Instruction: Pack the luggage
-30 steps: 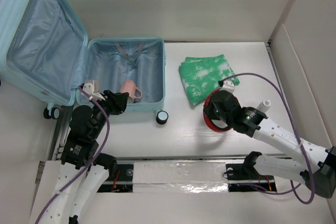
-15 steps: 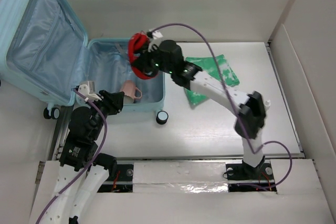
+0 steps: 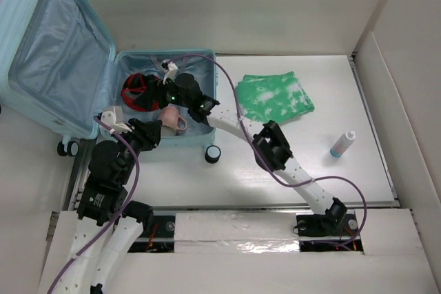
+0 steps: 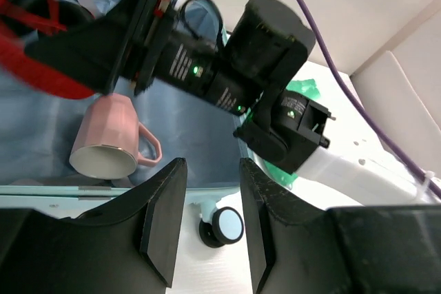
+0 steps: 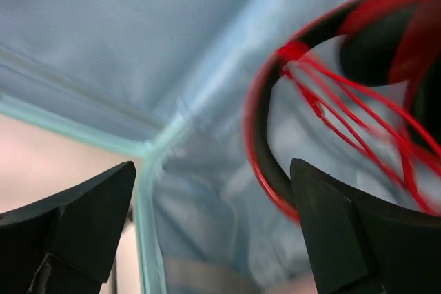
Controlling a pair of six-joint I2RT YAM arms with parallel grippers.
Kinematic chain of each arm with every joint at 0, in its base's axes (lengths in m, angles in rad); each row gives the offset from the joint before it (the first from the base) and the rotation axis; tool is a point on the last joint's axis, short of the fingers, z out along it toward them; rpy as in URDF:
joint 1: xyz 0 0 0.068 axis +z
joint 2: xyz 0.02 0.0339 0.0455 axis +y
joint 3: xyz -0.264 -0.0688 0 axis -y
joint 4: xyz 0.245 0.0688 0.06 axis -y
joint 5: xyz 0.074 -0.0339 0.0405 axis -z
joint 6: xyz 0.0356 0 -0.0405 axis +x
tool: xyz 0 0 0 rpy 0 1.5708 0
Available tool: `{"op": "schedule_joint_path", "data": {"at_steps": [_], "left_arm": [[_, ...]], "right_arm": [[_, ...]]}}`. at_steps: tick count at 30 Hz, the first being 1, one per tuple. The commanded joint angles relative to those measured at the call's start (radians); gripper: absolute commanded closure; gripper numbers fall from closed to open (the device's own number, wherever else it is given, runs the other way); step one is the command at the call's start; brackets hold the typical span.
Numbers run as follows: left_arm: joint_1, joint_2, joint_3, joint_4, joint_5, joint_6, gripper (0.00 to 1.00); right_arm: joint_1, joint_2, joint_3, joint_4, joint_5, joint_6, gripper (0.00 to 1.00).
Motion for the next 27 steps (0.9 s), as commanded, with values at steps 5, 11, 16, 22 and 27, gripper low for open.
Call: {"op": "schedule_joint_path", "data": {"at_steps": [5,11,16,22,27], "left_arm": [[-0.003,0.002,0.036,0.035,0.009,-0.002,0.67],[-0.003,-0.006,0.033,0.038,0.017,0.001,0.67],[-0.003,-0.015,0.032,0.039,0.023,0.004,0.66],[-0.003,-0.015,0.032,0.042,0.037,0.007,0.66],[-0.012,-0.008,0.027,0.052,0.041,0.01,0.66]], "right_arm": [[-0.014,-0.378,-0.279,0.103,0.003,-0.149,0.0],[-0.047,-0.732,-0.719,0.193,0.112,-0.211,0.6],[-0.087,-1.188,-1.198,0.184,0.543,-0.265,1.0],[-0.329,-1.648,-1.661,-0.176,1.137,-0.049,0.18],[-0.685,-1.935,-1.866,-0.296,1.134,-0.002,0.0]]}}
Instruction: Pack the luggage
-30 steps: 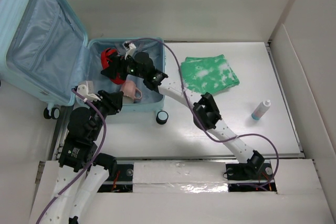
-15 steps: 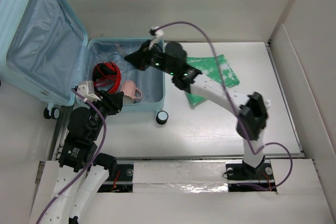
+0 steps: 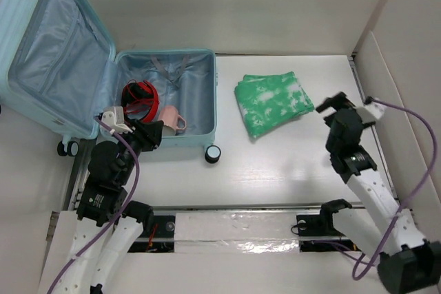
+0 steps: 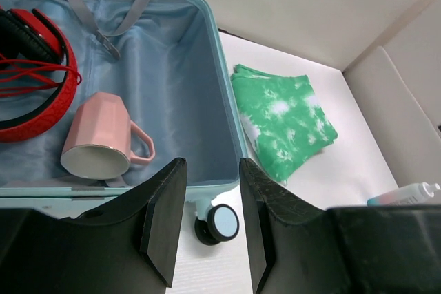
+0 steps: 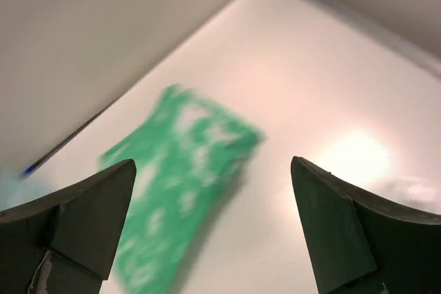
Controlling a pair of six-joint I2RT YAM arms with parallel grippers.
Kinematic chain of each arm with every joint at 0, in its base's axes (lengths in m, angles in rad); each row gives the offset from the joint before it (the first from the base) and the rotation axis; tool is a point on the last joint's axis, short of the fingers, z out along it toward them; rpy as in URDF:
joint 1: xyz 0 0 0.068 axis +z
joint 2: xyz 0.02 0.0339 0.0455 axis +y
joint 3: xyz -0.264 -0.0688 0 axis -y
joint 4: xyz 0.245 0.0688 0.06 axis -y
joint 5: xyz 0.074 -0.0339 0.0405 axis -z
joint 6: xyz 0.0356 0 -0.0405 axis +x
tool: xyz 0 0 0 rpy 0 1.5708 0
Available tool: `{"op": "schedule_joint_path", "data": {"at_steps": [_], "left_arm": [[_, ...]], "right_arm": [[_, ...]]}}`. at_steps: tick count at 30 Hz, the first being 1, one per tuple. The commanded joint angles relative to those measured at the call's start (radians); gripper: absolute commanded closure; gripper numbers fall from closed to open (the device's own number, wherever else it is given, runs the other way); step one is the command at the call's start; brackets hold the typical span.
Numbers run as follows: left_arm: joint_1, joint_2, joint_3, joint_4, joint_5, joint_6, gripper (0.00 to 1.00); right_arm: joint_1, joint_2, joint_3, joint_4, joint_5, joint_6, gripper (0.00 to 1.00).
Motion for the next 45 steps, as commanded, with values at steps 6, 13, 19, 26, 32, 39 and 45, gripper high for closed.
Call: {"op": "schedule_joint_path", "data": {"at_steps": [6,13,19,26,32,39,45], "left_arm": [[-0.021,-0.005,0.024,0.053,0.045,0.014,0.66],[-0.052,-0.02,0.026,0.048,0.038,0.015,0.66],[-0.072,-0.043,0.029,0.038,0.028,0.014,0.66],[-0.081,-0.055,0.032,0.033,-0.007,0.015,0.66],[-0.081,-0.065,0.033,0.031,-0.007,0.015,0.66],[-0.081,-0.082,0.032,0.028,-0.013,0.014,0.66],[-0.081,-0.088,0.03,0.033,-0.013,0.014,0.66]], "right_arm": [[-0.379,-0.066,-0.057,-0.187,0.021,0.096,0.0],[-0.388,0.021,-0.075,-0.174,0.045,0.093,0.0],[-0.408,0.133,-0.046,-0.194,-0.011,0.099,0.0],[-0.454,0.219,-0.051,-0.183,-0.148,0.103,0.19],[-0.454,0.2,-0.054,-0.165,-0.166,0.092,0.5],[-0.425,0.141,-0.002,-0.211,-0.252,0.069,0.67],[-0.201,0.1,0.146,-0.145,-0.419,0.083,0.66]]}}
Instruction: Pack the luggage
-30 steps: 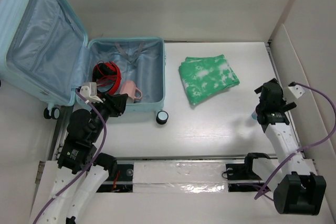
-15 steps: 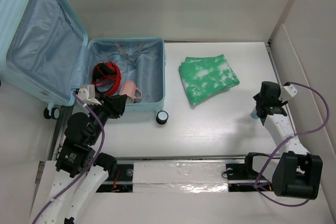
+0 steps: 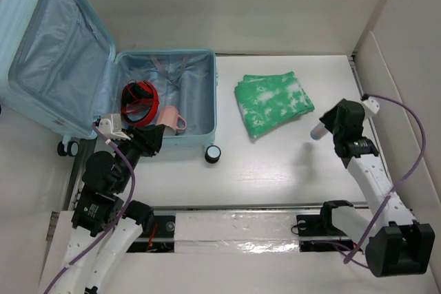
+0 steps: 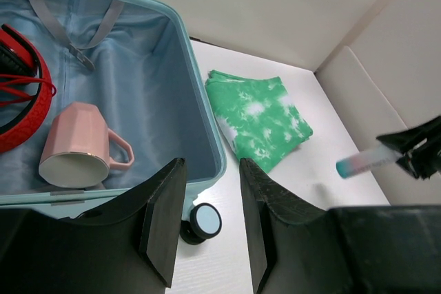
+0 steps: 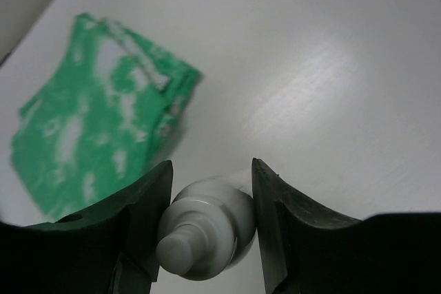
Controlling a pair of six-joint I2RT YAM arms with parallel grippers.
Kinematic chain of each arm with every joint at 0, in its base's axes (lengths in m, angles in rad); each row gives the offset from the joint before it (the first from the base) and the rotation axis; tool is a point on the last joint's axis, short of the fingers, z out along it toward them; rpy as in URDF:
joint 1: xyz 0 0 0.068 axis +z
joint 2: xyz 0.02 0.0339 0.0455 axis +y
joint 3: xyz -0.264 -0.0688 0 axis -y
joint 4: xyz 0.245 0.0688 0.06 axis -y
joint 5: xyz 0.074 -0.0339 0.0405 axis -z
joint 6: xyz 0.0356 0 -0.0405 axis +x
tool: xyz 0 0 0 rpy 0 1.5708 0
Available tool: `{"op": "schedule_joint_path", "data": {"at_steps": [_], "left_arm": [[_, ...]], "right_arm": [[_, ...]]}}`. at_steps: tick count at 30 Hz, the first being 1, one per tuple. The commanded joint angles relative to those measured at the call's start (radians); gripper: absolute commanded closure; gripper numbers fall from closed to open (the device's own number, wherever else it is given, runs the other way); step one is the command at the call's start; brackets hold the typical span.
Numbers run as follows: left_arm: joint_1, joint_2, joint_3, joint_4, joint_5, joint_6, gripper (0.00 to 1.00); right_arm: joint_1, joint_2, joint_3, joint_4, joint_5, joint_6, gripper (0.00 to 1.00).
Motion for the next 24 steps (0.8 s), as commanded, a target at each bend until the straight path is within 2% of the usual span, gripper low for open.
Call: {"op": "schedule_joint_path", "data": {"at_steps": [1,3,4,5,7,10,11,15,16,21,24], "left_arm": [[-0.003,-0.008,0.03,0.033,-0.006,0.012,0.66],[-0.003,-0.008,0.03,0.031,-0.012,0.014,0.66],[-0.003,-0.008,0.03,0.03,-0.014,0.014,0.66],[-0.003,-0.008,0.03,0.03,-0.018,0.014,0.66],[-0.003,-0.01,0.03,0.027,-0.021,0.014,0.66],[-0.003,-0.013,0.027,0.03,-0.02,0.012,0.66],[-0.003,-0.01,0.027,0.031,-0.02,0.014,0.66],[-0.003,-0.007,0.027,0.031,-0.018,0.014,0.65],[-0.003,-0.005,0.027,0.031,-0.017,0.015,0.65],[-0.003,-0.001,0.026,0.031,-0.017,0.017,0.65],[-0.003,0.004,0.026,0.034,-0.014,0.017,0.65]], "right_arm": [[0.155,0.034,0.195,0.107,-0.198,0.006,0.66],[0.256,0.154,0.276,0.15,-0.241,0.004,0.66],[0.365,0.194,0.356,0.177,-0.266,-0.003,0.66],[0.419,0.23,0.39,0.211,-0.273,-0.014,0.66],[0.557,0.351,0.5,0.332,-0.257,-0.061,0.65],[0.649,0.565,0.67,0.323,-0.24,-0.161,0.64],[0.695,0.62,0.78,0.319,-0.231,-0.192,0.63],[0.758,0.875,1.038,0.267,-0.191,-0.328,0.63],[0.768,0.965,1.088,0.232,-0.147,-0.345,0.63],[0.821,1.194,1.382,0.159,0.061,-0.518,0.62],[0.831,1.289,1.425,0.211,0.171,-0.578,0.61]]}}
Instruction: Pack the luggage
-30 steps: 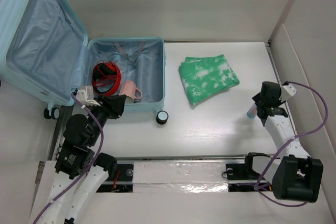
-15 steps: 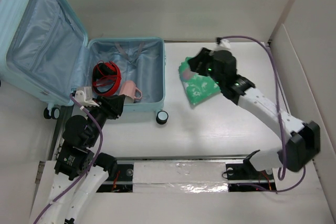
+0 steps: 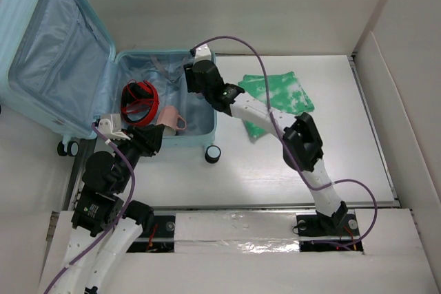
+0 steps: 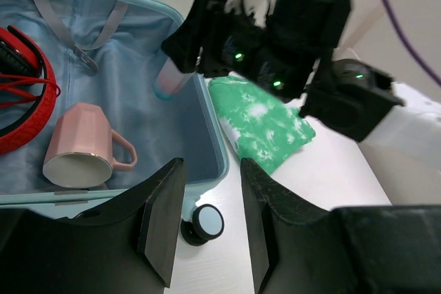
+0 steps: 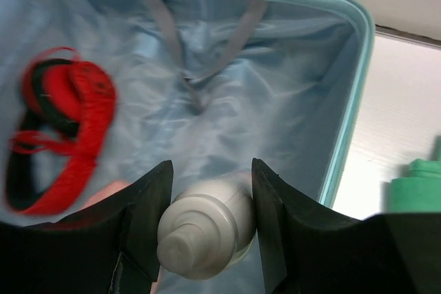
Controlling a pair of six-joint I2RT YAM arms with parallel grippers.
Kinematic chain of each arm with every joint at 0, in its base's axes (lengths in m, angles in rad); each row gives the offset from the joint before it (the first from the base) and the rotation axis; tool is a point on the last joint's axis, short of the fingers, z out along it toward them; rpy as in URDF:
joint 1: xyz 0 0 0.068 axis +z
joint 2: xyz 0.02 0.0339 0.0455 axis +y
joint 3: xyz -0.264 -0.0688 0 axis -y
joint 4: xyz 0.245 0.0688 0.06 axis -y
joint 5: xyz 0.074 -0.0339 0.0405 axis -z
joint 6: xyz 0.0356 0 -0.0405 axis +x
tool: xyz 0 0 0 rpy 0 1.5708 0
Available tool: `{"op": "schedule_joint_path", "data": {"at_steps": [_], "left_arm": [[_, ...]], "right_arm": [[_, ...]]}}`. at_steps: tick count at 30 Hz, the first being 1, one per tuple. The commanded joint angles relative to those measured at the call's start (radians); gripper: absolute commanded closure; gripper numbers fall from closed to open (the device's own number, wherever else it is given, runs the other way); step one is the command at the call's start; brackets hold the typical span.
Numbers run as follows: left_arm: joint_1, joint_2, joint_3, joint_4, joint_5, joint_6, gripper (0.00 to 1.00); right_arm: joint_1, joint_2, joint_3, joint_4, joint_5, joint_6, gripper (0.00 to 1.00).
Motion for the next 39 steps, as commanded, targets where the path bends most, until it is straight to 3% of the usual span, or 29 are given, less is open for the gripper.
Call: {"op": "schedule_joint_path", "data": {"at_steps": [1,8,11,19,25,26,27,28,29,33,37,38,39], "left_arm": [[-0.003,0.004,0.026,0.034,-0.001,0.012,0.65],[-0.003,0.009,0.026,0.034,-0.001,0.014,0.65],[-0.003,0.01,0.024,0.035,0.0,0.014,0.65],[-0.003,0.015,0.023,0.04,0.008,0.014,0.65],[-0.003,0.014,0.021,0.041,0.01,0.014,0.65],[-0.003,0.014,0.021,0.043,0.008,0.014,0.65],[-0.003,0.014,0.021,0.041,0.007,0.014,0.65],[-0.003,0.014,0.019,0.043,0.007,0.014,0.65],[-0.003,0.012,0.019,0.044,0.008,0.014,0.65],[-0.003,0.023,0.019,0.047,0.011,0.016,0.65],[-0.003,0.061,0.013,0.064,0.031,0.014,0.67],[-0.003,0.067,0.012,0.073,0.033,0.016,0.7],[-0.003,0.073,0.004,0.083,0.084,0.016,0.82]], "right_arm": [[0.016,0.039,0.104,0.062,0.19,-0.136,0.62],[0.044,0.081,-0.022,0.18,0.146,-0.137,0.59],[0.074,0.052,-0.091,0.175,0.156,-0.119,0.51],[0.123,-0.12,-0.268,0.108,0.17,-0.012,0.19],[0.123,-0.368,-0.392,0.094,0.124,0.035,0.12],[0.114,-0.406,-0.447,0.094,0.126,0.039,0.13],[0.105,-0.48,-0.484,0.138,0.129,0.05,0.23],[0.091,-0.515,-0.527,0.158,0.143,0.055,0.35],[0.052,-0.573,-0.62,0.19,0.152,0.07,0.61],[-0.104,-0.655,-0.806,0.157,0.111,0.171,1.0],[-0.276,-0.723,-0.948,0.177,0.126,0.219,0.97],[-0.325,-0.711,-0.948,0.157,0.114,0.229,0.88],[-0.375,-0.697,-0.946,0.11,0.098,0.239,0.63]]}}
